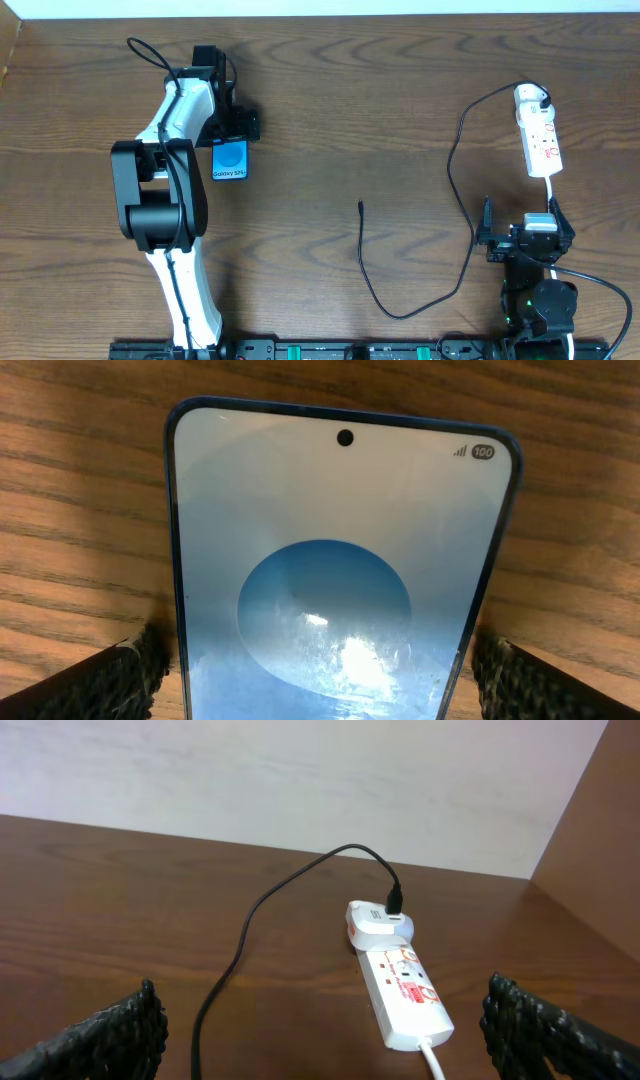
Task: Plug charger to phone and switch on socket
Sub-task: 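Lower the left gripper and close it on the phone's bottom edge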
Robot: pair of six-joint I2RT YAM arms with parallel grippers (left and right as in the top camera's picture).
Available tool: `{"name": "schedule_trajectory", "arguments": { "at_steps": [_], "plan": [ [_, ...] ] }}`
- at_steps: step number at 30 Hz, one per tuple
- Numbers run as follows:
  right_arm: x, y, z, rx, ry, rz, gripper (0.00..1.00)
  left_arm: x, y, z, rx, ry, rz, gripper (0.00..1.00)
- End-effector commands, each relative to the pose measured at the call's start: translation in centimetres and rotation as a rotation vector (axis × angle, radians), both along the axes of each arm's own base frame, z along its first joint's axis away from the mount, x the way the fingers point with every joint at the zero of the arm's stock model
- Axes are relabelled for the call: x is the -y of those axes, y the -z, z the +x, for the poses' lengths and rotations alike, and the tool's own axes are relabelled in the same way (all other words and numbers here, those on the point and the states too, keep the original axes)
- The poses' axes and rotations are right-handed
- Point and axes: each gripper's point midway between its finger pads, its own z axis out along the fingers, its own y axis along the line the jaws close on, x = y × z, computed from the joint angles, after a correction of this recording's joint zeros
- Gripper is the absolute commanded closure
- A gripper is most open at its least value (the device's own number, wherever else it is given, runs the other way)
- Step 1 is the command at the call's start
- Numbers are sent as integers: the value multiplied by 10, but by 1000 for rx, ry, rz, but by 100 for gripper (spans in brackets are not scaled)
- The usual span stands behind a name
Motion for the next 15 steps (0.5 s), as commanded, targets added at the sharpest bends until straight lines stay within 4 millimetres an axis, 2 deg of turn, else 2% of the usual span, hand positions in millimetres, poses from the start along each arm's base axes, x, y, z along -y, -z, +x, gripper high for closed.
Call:
{"name": "schedule_trajectory", "arguments": {
  "at_steps": [1, 15],
  "plan": [
    [1, 0, 0, 0, 3, -7, 1, -5, 15, -14, -55, 7, 17, 0],
    [1, 0, 0, 0, 3, -7, 1, -5, 15, -15, -59, 53, 21, 2]
  ]
}}
